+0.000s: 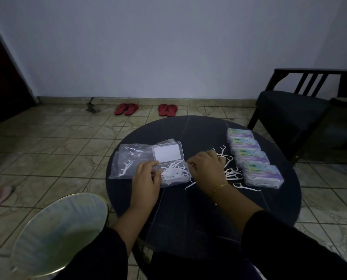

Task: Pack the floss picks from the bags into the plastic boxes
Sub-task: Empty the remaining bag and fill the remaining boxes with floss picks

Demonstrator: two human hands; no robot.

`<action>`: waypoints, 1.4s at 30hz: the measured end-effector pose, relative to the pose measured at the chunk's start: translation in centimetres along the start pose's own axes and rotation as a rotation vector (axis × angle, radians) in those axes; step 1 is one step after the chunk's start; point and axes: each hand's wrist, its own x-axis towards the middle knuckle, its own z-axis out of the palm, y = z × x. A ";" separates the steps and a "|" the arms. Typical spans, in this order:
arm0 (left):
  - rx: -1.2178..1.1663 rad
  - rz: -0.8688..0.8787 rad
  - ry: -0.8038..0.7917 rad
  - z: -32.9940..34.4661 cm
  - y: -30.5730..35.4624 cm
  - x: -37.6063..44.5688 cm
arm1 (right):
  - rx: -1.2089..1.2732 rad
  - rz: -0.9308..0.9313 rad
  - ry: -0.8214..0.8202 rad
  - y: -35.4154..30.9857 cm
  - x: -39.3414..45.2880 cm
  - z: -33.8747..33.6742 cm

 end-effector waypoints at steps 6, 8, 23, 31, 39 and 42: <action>0.113 0.017 0.038 0.0 0.1 -0.1 | -0.039 -0.032 -0.086 -0.5 0.1 0.2; 0.175 0.038 0.014 -0.1 0.2 -0.1 | -0.071 0.026 -0.119 0.9 -0.3 -0.2; 0.478 0.471 -0.036 1.0 2.4 -1.0 | -0.592 -0.086 -0.473 9.2 -2.8 -5.8; 0.907 0.683 -0.433 4.4 6.1 1.3 | -0.594 -0.082 -0.409 9.3 -2.5 -5.5; 1.160 0.605 -0.691 5.8 8.5 2.4 | -0.425 -0.082 -0.347 9.4 -1.5 -3.9; 1.112 0.591 -0.669 6.2 8.6 2.6 | -0.428 -0.056 -0.398 9.3 -0.8 -3.3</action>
